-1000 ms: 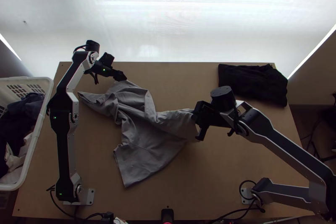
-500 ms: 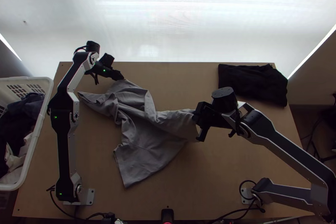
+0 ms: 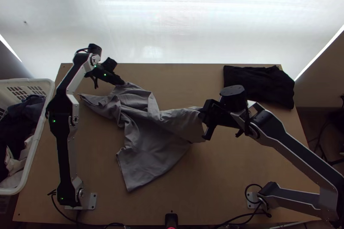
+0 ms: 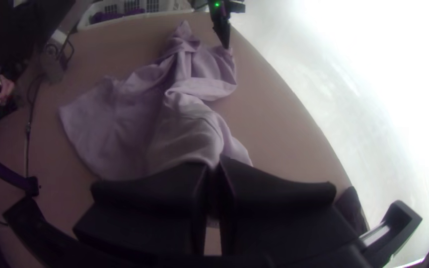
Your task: Fold the t-shirt
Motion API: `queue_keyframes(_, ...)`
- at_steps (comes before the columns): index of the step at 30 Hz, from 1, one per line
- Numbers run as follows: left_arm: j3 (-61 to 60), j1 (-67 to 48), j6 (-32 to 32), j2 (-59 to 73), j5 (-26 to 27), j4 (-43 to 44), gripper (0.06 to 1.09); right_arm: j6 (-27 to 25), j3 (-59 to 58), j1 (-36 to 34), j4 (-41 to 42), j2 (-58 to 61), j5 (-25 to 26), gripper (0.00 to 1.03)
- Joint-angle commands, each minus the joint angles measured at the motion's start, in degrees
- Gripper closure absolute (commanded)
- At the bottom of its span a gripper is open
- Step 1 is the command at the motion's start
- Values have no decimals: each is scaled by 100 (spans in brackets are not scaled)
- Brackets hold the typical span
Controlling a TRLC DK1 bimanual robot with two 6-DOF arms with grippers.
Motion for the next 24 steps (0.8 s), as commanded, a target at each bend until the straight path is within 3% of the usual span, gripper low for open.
queue_keyframes(1,-595,441,-174,-1660,301,4,105,281,385,-786,-22,-48,54,100)
queue_keyframes(7,-1034,1091,-482,-3567,556,101,105,747,807,-2640,-418,-57,-60,100)
queue_keyframes(10,-1114,1469,-421,-4244,635,110,105,993,1044,-3414,-734,-30,-579,100)
queue_keyframes(13,-1210,2287,-473,-4929,1207,145,105,1195,1493,-4257,-1086,-4,-1159,100)
queue_keyframes(18,-1228,2876,-561,-5307,1549,145,105,1143,2160,-4530,-1358,-13,-1247,100)
queue_keyframes(24,-1448,3447,-526,-6028,1998,154,105,738,3092,-4591,-1516,-496,-1282,100)
